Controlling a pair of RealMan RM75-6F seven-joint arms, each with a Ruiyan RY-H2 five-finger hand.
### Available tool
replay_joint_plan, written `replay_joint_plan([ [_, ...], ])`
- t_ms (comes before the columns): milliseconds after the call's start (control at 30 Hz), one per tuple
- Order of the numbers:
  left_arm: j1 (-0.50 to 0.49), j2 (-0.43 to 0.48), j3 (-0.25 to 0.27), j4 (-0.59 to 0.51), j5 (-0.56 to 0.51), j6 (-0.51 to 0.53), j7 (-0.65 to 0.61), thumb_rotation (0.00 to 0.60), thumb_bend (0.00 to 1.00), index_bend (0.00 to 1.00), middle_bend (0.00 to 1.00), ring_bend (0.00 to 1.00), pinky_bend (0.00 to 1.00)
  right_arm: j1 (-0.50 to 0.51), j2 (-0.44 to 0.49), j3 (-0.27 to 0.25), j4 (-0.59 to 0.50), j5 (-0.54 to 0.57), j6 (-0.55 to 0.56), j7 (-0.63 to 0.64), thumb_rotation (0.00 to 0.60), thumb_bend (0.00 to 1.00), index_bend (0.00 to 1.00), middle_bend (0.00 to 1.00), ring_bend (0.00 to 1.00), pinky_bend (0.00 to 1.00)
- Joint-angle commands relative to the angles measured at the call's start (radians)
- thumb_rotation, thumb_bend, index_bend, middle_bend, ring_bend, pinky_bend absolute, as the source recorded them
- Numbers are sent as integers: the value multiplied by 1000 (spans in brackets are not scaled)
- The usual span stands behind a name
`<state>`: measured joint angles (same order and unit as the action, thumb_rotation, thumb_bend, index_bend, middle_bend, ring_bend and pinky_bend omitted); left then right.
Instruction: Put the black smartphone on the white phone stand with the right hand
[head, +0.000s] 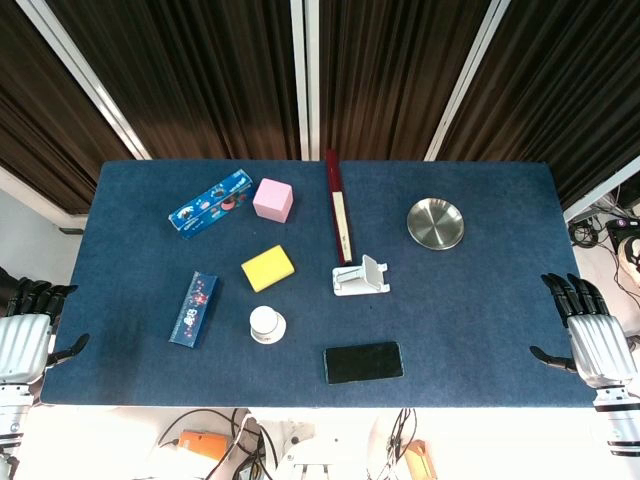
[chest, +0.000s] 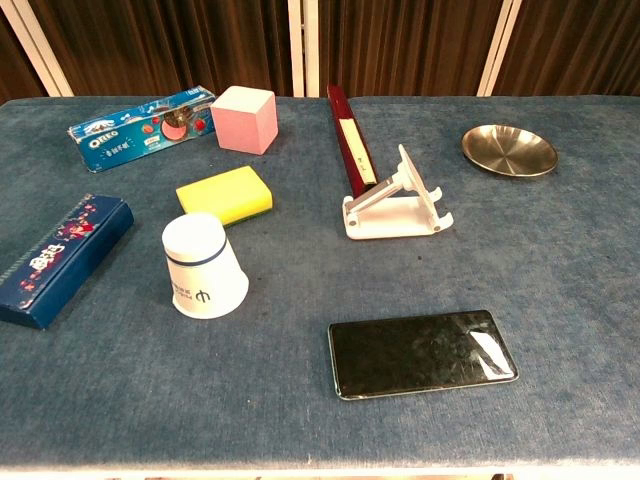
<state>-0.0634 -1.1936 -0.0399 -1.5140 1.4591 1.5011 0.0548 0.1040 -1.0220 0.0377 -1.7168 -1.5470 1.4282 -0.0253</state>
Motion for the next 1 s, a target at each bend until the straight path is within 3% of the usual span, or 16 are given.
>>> replay_joint_plan([
  [33,0,-8,-3,10,1,2,-9,600,140,199,216,129,0,8,-4,-6,-15,-14,-12,-2,600,184,0,143,0,124],
  [167,-4,-12,-5,16,12,7,-9,600,141,199,210,115,0,35,1,-33,-63,-70,-56,21,600,184,0,143,0,135],
  [300,-8,-17,-3,16,34,15,-4,600,141,199,44,6,0,82,-34,-53,-123,-129,-125,9,600,184,0,143,0,156],
  [367,-10,-20,-1,17,43,18,-1,600,140,199,16,0,0,110,-59,-54,-155,-122,-181,-34,600,184,0,113,0,146],
  [467,-15,-19,4,12,49,7,3,600,140,200,15,0,0,163,-123,-37,-225,-36,-300,-185,600,184,0,16,0,131],
  [667,-16,-27,14,18,52,-5,1,600,140,199,15,0,0,244,-309,-1,-267,131,-416,-449,600,183,50,0,0,72],
  [1000,-11,-35,20,39,50,-9,-19,600,141,199,15,0,0,332,-488,-3,-290,339,-440,-750,600,183,160,0,0,6],
])
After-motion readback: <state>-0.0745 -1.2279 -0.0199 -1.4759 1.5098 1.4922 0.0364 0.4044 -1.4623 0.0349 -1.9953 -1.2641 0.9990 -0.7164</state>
